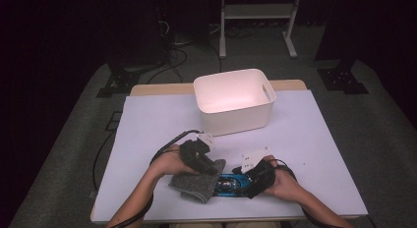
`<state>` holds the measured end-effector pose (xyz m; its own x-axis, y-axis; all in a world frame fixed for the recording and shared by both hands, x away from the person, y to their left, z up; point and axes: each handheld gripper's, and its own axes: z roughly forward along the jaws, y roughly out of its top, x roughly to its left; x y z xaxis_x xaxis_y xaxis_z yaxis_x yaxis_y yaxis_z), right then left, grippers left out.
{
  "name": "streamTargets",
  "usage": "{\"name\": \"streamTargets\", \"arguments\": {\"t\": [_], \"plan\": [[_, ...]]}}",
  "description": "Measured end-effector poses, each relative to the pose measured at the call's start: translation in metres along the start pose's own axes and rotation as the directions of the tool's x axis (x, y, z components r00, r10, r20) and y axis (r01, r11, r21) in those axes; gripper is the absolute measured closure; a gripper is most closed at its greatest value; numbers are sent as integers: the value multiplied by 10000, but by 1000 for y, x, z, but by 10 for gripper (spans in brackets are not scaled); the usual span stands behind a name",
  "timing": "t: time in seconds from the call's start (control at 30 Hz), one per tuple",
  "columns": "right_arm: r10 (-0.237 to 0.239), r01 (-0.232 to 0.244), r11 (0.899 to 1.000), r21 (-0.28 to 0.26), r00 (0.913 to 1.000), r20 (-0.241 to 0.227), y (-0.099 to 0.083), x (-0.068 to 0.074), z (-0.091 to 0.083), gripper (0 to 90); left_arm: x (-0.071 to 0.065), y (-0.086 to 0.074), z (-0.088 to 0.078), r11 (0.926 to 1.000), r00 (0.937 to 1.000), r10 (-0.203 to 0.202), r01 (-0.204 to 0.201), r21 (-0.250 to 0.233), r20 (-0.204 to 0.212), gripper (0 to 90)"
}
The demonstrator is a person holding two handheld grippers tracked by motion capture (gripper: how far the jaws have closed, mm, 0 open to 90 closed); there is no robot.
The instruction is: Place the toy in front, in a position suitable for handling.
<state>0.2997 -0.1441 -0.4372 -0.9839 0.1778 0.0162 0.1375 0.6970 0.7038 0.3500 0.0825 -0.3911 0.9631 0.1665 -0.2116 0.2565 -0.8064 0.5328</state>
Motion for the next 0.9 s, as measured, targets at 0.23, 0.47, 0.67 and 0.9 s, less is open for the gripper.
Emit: {"name": "streamTargets", "arguments": {"t": [0.23,0.47,0.67,0.9], "plan": [[-629,633,9980,-55,9964,571,0,11,-2,311,-6,-1,-1,9996,9992,167,-175,218,352,757],[-935,945,9955,-76,9920,843,0,17,-3,310,-12,-7,-3,9988,9989,431,-427,-227,177,770],[-974,967,9952,132,9930,666,5,16,-5,297,-19,-9,-7,9971,9978,615,-604,-462,233,778],[-450,467,9978,463,9983,-371,5,12,3,280,-34,-12,-13,9930,9939,1019,-990,-640,426,793]]}}
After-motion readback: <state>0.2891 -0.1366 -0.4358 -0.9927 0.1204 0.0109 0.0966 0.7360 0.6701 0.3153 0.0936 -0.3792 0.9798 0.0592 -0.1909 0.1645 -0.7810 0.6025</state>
